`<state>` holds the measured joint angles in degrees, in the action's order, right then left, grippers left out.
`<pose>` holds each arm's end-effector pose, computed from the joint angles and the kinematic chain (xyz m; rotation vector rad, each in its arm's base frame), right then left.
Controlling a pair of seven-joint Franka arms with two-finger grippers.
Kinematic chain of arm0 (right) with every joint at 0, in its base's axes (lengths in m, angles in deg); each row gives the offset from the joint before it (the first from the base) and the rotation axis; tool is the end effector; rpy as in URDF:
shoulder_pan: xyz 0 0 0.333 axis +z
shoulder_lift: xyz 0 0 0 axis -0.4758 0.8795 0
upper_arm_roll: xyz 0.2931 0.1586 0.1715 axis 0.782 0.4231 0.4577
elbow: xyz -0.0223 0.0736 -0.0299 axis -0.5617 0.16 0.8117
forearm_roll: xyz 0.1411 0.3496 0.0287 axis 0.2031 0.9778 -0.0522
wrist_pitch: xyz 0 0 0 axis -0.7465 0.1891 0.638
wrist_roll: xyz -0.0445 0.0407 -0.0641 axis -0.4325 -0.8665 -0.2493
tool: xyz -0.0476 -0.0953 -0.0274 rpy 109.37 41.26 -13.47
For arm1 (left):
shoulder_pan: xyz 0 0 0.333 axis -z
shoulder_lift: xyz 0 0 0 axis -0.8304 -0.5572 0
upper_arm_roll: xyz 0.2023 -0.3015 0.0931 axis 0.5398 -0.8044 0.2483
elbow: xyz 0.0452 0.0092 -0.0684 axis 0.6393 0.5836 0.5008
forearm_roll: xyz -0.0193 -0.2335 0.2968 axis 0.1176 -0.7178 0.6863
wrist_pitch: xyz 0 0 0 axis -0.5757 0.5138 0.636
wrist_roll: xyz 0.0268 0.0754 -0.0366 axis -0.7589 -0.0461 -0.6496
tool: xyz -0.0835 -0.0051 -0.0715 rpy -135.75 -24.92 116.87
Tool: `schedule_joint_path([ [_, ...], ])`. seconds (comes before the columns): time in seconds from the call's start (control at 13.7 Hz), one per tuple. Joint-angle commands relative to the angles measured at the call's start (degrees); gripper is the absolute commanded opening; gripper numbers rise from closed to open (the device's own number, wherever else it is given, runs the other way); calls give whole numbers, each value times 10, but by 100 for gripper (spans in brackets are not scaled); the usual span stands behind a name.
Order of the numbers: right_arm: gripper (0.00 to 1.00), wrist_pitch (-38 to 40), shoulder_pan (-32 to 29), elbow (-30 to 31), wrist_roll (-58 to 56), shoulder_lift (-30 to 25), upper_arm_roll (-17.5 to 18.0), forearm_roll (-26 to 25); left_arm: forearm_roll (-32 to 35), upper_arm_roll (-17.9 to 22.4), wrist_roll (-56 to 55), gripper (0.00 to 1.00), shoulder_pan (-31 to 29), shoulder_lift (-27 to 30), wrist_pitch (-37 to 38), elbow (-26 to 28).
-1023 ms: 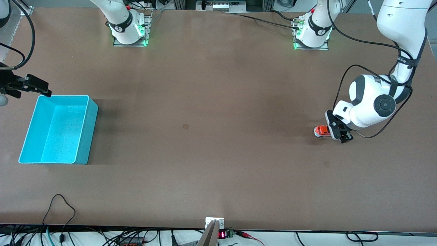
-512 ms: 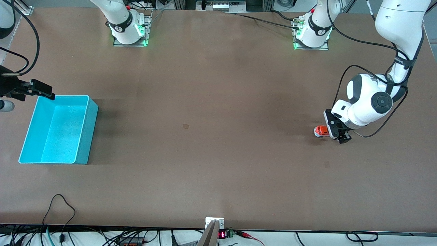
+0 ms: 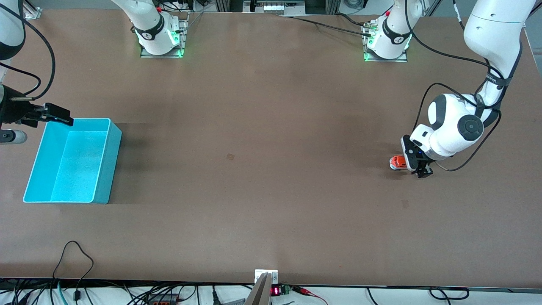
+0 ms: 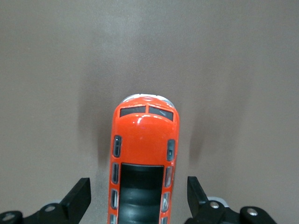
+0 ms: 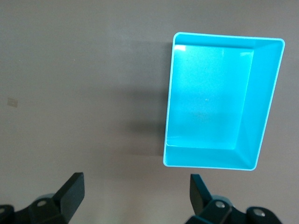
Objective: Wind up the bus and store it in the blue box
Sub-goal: 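Close the left gripper on the bus while the right gripper nears the box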
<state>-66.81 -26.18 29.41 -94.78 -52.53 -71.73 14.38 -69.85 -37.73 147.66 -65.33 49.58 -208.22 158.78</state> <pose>0.5970 -0.0319 0.6091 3.1222 0.0808 -0.1862 0.5855 0.0275 0.2502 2.3613 -2.0659 -0.0095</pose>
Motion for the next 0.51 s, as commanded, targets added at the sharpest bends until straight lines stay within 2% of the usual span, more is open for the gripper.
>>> schedule_joint_path([
  [0.0,100,12,-3,-3,-2,8,4,-1,9,-3,10,74,-1,0,-9,4],
  [0.37,100,16,-3,-3,-2,11,4,-2,9,-3,9,63,-1,4,-12,3],
  [0.44,100,19,-3,-3,-2,12,4,-2,9,-3,10,57,-1,4,-11,3],
])
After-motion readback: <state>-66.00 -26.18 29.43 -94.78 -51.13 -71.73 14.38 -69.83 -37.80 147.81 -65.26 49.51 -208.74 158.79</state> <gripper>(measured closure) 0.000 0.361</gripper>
